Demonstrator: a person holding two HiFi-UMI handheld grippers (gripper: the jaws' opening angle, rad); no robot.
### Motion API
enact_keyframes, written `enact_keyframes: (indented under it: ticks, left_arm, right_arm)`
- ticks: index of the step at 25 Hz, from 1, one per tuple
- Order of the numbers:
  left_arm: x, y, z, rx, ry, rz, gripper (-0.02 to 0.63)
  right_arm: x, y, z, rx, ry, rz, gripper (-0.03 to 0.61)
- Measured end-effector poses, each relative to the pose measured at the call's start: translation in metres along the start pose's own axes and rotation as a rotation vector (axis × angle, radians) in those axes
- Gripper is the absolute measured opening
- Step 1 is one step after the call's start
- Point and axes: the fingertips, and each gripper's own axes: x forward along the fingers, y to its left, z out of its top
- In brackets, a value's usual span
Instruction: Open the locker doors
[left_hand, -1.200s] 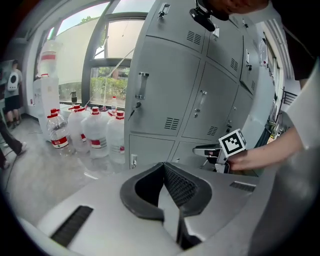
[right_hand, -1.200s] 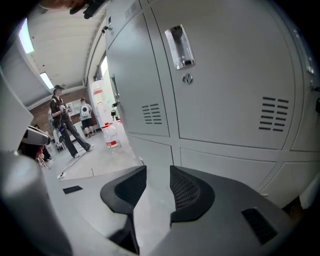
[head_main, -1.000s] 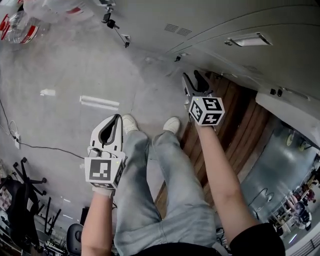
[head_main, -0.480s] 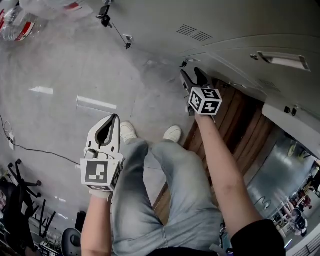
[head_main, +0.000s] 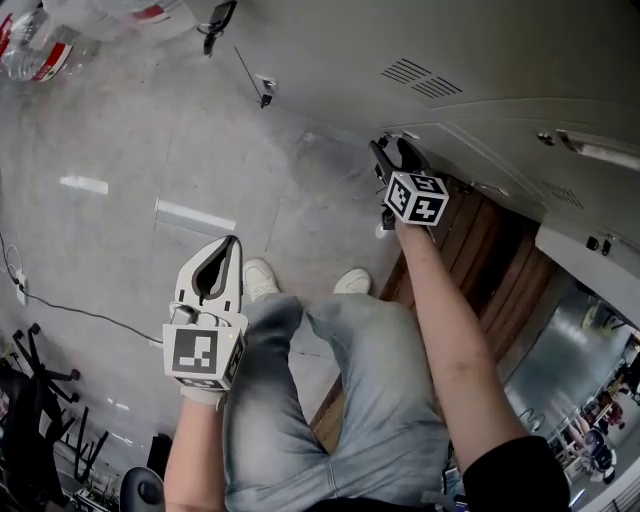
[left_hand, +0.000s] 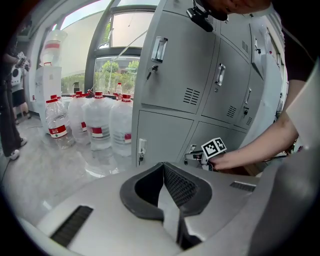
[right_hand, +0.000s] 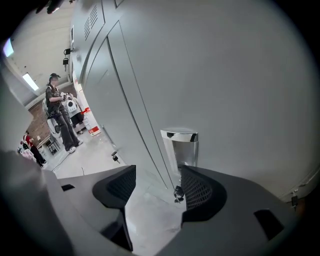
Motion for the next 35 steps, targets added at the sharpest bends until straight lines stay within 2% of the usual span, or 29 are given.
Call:
enact_keyframes:
  ticks: [5,13,24,32,35]
  left_arm:
    - [0.002,0.006,-0.006,0.027,0.003,-0.011,0.018]
    - [0.0,0.014,-0.009,0.038,0.019,-0.023,0.018]
    - [-0.018,0.005,-0.023,0.044,0.068,-0.06,0.018]
    - [-0.042,-0.004,-0.04,0.061,0.097,-0.092,0.018]
    - [-0.047,-0.007,-0.044,0.073,0.103,-0.104,0.018]
  right_arm:
    - [0.011,0.003,0.011,0.02,-0.046,0.005,0.291]
    - [0.012,0.007,0.012,0.075,-0.057,-0.016,0.304]
    - [-0.027,0.029,-0.038,0.04,0.034,-0.008,0.298]
    - [-0.061,0.032,-0.071,0.094,0.049,-0.053,0.298]
    - [-0.073,0.029,-0.08,0.123,0.047,-0.074,0.279]
